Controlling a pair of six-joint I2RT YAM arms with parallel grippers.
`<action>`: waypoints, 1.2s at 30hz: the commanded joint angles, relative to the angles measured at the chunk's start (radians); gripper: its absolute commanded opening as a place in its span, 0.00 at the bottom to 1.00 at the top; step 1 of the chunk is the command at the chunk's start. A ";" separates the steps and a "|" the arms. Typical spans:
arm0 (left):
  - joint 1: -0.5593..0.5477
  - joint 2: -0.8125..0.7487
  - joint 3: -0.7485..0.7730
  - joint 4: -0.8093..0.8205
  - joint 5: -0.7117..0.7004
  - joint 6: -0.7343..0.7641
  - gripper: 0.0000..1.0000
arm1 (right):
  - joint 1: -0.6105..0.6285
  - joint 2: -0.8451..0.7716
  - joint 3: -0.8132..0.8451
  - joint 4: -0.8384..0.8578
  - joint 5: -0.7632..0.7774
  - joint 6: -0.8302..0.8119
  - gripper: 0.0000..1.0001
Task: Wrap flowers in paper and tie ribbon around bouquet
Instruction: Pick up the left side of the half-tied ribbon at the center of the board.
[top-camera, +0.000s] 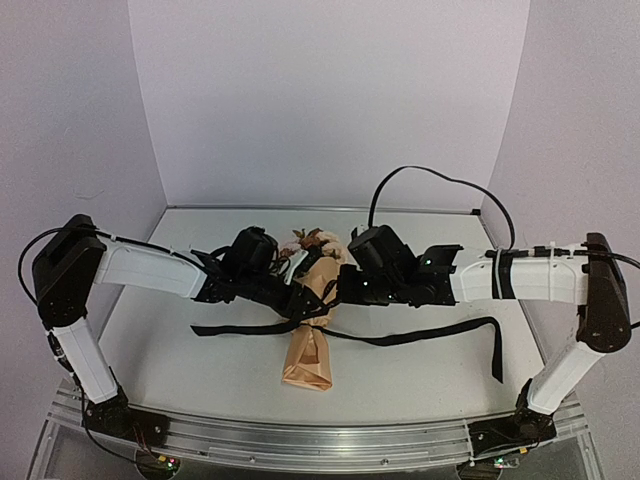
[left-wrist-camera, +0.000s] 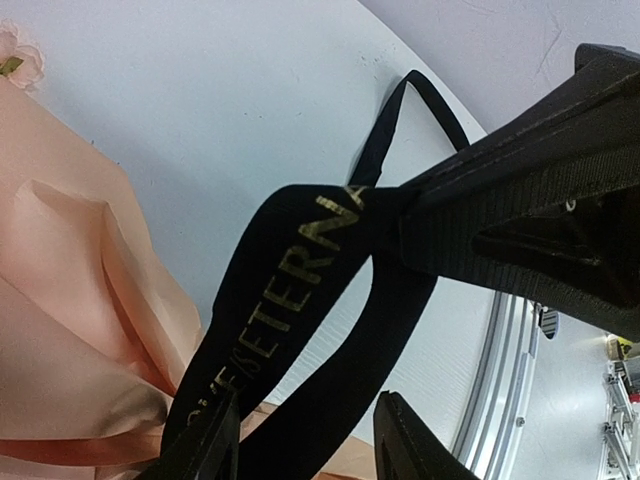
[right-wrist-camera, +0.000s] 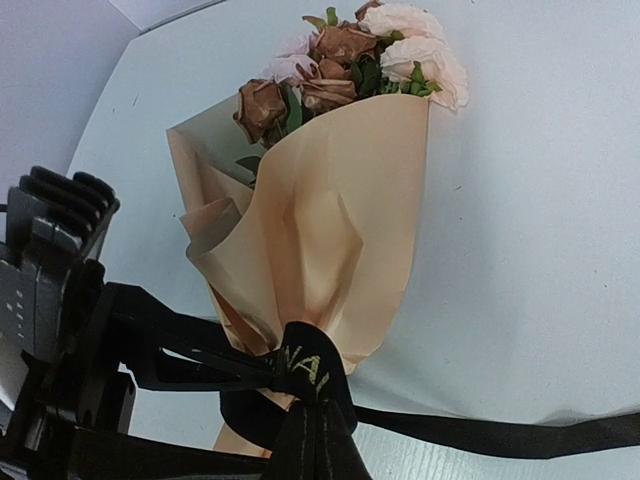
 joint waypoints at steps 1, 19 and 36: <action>-0.007 -0.011 0.027 -0.003 -0.106 0.023 0.47 | 0.007 -0.021 0.015 0.027 0.000 0.009 0.00; -0.008 -0.033 0.013 -0.006 -0.143 0.025 0.43 | 0.008 -0.013 0.022 0.026 -0.011 0.008 0.00; -0.016 -0.012 -0.002 0.017 -0.153 0.001 0.00 | 0.007 -0.002 0.048 0.002 -0.027 -0.003 0.13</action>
